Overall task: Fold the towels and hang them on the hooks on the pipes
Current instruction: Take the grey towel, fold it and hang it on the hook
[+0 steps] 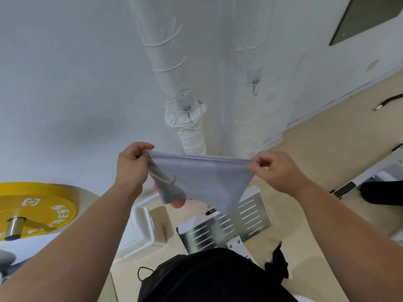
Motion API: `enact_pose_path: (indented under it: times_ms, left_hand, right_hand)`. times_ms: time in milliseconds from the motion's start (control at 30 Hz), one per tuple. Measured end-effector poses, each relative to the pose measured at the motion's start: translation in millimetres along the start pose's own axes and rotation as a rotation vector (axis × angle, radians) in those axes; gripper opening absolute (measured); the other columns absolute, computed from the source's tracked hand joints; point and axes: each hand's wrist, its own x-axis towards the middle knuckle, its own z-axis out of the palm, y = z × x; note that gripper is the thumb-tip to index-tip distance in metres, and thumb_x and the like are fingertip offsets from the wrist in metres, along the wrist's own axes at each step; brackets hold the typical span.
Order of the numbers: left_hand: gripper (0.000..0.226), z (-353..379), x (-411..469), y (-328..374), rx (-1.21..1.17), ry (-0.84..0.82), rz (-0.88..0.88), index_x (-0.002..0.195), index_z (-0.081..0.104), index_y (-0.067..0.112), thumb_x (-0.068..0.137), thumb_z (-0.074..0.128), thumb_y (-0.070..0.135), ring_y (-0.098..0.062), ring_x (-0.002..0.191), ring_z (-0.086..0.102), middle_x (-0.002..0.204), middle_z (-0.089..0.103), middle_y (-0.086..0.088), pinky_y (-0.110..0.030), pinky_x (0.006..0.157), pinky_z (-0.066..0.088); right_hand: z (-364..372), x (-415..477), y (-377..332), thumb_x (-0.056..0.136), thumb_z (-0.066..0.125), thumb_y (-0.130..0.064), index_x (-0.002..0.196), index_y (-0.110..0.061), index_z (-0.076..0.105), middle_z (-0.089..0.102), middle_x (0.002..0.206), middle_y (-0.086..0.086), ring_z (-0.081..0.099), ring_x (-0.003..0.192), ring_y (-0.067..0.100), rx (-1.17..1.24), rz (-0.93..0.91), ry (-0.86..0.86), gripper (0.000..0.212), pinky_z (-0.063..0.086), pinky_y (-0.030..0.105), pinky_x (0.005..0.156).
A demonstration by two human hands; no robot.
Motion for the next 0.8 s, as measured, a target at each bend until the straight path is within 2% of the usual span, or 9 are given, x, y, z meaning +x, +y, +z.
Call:
enact_pose_path:
  times_ms: [67, 133, 267, 400, 533, 600, 733, 800]
  left_hand:
    - [0.039, 0, 0, -3, -0.033, -0.035, -0.023, 0.082, 0.069, 0.02, 0.096, 0.044, -0.007, -0.016, 0.067, 0.043, 0.078, 0.059, 0.0, -0.025, 0.058, 0.035]
    - [0.04, 1, 0, -3, -0.041, -0.074, -0.041, 0.076, 0.067, 0.016, 0.094, 0.043, -0.011, -0.018, 0.074, 0.049, 0.08, 0.061, -0.003, -0.029, 0.066, 0.04]
    - [0.041, 0, -3, 0, -0.025, -0.154, -0.06, 0.072, 0.065, 0.007, 0.087, 0.038, -0.019, -0.025, 0.085, 0.053, 0.084, 0.061, -0.01, -0.037, 0.079, 0.046]
    - [0.05, 3, -5, 0, 0.052, -0.212, -0.09, 0.067, 0.073, 0.012, 0.085, 0.037, -0.017, -0.027, 0.089, 0.058, 0.088, 0.067, -0.011, -0.039, 0.081, 0.05]
    - [0.055, 11, -8, 5, 0.069, -0.195, -0.138, 0.071, 0.082, 0.02, 0.087, 0.04, -0.013, -0.031, 0.101, 0.065, 0.101, 0.075, -0.012, -0.043, 0.092, 0.054]
    - [0.048, 15, -13, 12, 0.052, -0.183, -0.161, 0.08, 0.082, 0.015, 0.087, 0.043, -0.012, -0.036, 0.094, 0.067, 0.102, 0.075, -0.021, -0.047, 0.087, 0.055]
    - [0.039, 26, -34, 28, 0.005, -0.241, -0.137, 0.087, 0.081, 0.015, 0.088, 0.048, -0.008, -0.036, 0.069, 0.062, 0.09, 0.072, -0.032, -0.059, 0.071, 0.057]
    - [0.037, 34, -48, 35, -0.028, -0.286, -0.108, 0.092, 0.079, 0.016, 0.09, 0.05, -0.006, -0.034, 0.06, 0.058, 0.084, 0.068, -0.036, -0.054, 0.061, 0.052]
  right_hand:
    - [-4, 0, -5, 0.086, 0.074, -0.008, 0.065, -0.01, 0.061, 0.051, 0.057, -0.003, 0.042, 0.055, 0.007, 0.164, 0.044, 0.055, 0.025, 0.036, 0.025, 0.055]
    - [-8, 1, -7, 0.087, 0.072, -0.001, 0.069, -0.007, 0.058, 0.05, 0.057, -0.001, 0.041, 0.056, 0.009, 0.337, 0.078, 0.104, 0.023, 0.035, 0.022, 0.055]
    - [-11, -1, -11, 0.093, 0.06, 0.006, 0.082, -0.016, 0.057, 0.044, 0.056, 0.007, 0.037, 0.057, 0.019, 0.59, 0.151, 0.171, 0.025, 0.042, 0.027, 0.054]
    - [-8, 1, -11, 0.09, 0.046, 0.009, 0.069, -0.018, 0.07, 0.05, 0.063, 0.006, 0.038, 0.063, 0.021, 0.542, 0.212, 0.251, 0.042, 0.033, 0.033, 0.058]
    - [-7, 2, -17, 0.092, 0.047, 0.0, 0.072, -0.018, 0.077, 0.066, 0.081, 0.026, 0.053, 0.071, 0.029, 0.405, 0.321, 0.258, 0.04, 0.052, 0.045, 0.061]
    - [-6, 0, -27, 0.093, 0.048, 0.0, 0.079, -0.015, 0.078, 0.071, 0.09, 0.025, 0.063, 0.076, 0.03, 0.402, 0.347, 0.196, 0.036, 0.06, 0.046, 0.069]
    - [5, -9, -52, 0.091, 0.053, 0.007, 0.095, -0.015, 0.077, 0.075, 0.092, 0.023, 0.073, 0.086, 0.03, 0.505, 0.268, -0.038, 0.033, 0.063, 0.041, 0.082]
    - [14, -10, -66, 0.088, 0.061, 0.006, 0.093, -0.019, 0.077, 0.078, 0.087, 0.012, 0.075, 0.085, 0.027, 0.434, 0.176, -0.101, 0.03, 0.063, 0.037, 0.081]
